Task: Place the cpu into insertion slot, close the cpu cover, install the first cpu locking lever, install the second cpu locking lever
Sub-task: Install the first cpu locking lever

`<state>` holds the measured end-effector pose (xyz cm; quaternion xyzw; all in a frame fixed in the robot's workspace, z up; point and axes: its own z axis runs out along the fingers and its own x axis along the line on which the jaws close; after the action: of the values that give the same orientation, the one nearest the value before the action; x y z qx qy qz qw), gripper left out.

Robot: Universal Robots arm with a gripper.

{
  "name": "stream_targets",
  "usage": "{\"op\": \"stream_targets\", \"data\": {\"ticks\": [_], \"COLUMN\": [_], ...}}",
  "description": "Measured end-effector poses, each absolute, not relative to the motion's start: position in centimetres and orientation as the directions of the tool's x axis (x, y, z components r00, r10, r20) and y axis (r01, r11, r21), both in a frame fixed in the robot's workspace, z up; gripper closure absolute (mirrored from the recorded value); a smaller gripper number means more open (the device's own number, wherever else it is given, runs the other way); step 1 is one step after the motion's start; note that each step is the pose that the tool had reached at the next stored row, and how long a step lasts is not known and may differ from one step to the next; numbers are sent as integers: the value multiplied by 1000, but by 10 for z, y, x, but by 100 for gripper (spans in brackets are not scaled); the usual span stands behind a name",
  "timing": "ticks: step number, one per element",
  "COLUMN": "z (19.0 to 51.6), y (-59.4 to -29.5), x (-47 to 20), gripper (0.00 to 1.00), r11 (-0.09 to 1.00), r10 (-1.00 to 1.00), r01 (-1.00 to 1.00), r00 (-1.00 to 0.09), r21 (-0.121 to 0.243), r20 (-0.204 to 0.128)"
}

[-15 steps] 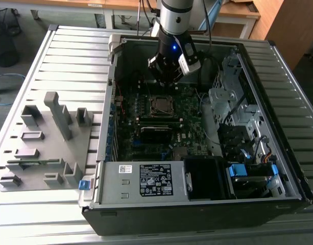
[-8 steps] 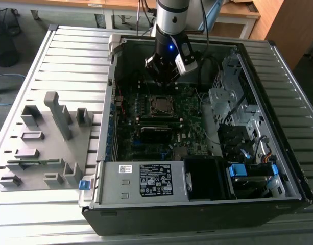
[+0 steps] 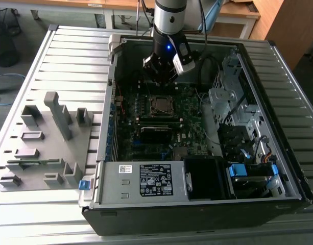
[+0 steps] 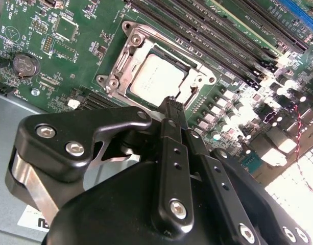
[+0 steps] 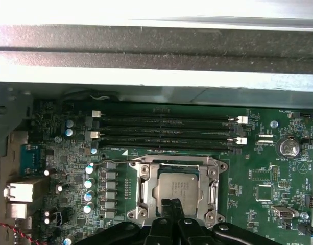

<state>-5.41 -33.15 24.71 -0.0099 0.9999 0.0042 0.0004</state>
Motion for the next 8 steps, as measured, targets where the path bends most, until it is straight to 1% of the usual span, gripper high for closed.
{"op": "stream_targets", "data": {"ticks": [8], "z": [247], "y": [-331], "x": [-57], "gripper": [90], "r11": [1000], "r10": [-20], "r01": [-20], "r00": [-1000], "r21": [8], "r20": [-1]}}
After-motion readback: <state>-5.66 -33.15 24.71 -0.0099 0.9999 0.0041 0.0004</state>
